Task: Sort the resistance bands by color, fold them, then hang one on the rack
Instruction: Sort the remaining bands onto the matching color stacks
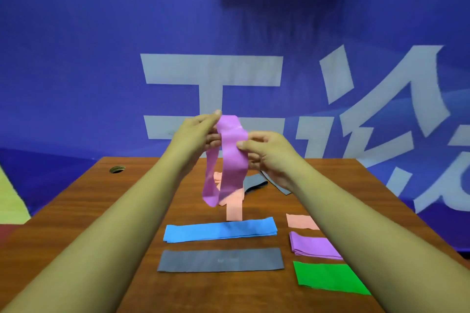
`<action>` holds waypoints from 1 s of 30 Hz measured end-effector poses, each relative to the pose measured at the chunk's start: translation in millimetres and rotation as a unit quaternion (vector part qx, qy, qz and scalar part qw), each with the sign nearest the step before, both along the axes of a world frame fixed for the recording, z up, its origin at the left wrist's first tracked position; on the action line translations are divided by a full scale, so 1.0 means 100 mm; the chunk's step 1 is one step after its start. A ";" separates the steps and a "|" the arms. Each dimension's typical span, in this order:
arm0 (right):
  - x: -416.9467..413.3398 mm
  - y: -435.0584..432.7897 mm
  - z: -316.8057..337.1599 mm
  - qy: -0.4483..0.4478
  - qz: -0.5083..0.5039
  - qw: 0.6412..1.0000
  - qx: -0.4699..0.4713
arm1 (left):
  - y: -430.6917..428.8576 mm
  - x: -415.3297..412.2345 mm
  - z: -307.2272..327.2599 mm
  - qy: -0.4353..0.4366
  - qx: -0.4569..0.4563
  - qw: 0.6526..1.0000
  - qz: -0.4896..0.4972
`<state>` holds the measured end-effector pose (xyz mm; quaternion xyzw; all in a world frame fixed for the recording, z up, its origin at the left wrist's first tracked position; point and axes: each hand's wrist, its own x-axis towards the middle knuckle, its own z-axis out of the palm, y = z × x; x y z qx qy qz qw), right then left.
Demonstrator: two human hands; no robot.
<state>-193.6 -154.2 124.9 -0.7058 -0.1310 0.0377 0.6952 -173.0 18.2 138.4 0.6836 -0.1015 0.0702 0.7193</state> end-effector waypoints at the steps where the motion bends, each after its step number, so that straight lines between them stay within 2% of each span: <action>1: -0.03 -0.01 0.07 -0.010 -0.012 1.000 0.014 | -0.01 -0.07 -0.01 0.027 -0.006 0.999 -0.029; 4: -0.05 -0.01 0.29 -0.051 -0.066 0.996 0.015 | 0.03 -0.24 -0.20 0.055 0.060 0.992 -0.099; 7: -0.02 -0.02 0.42 -0.061 -0.129 0.990 0.002 | 0.07 -0.43 -0.37 -0.006 0.182 0.970 -0.158; 9: 0.00 -0.06 0.46 -0.053 -0.161 0.985 0.017 | 0.02 -0.50 -0.42 -0.024 0.204 0.964 -0.170; 11: 0.00 -0.11 0.45 -0.038 -0.178 0.983 0.033 | -0.07 -0.58 -0.41 -0.034 0.189 0.968 -0.158; 14: -0.06 -0.23 0.39 0.008 -0.174 0.984 0.047 | -0.19 -0.62 -0.33 -0.037 0.106 0.986 -0.122; 18: -0.18 -0.45 0.25 0.146 -0.052 0.987 0.044 | -0.29 -0.58 -0.21 -0.064 0.060 0.993 -0.075; 21: -0.29 -0.57 0.20 0.184 -0.007 0.983 -0.012 | -0.38 -0.54 -0.16 -0.074 0.015 0.996 -0.045; 24: -0.32 -0.63 0.17 0.135 -0.081 0.980 -0.121 | -0.41 -0.47 -0.12 -0.083 0.016 0.996 -0.005; 26: -0.29 -0.65 0.19 0.055 -0.142 0.980 -0.131 | -0.41 -0.44 -0.11 -0.089 0.051 0.995 0.008; 28: -0.28 -0.65 0.24 -0.046 -0.144 0.980 -0.129 | -0.42 -0.44 -0.11 -0.092 0.076 0.993 0.006; 30: -0.29 -0.62 0.30 -0.123 -0.101 0.974 -0.163 | -0.43 -0.43 -0.12 -0.094 0.098 0.991 0.006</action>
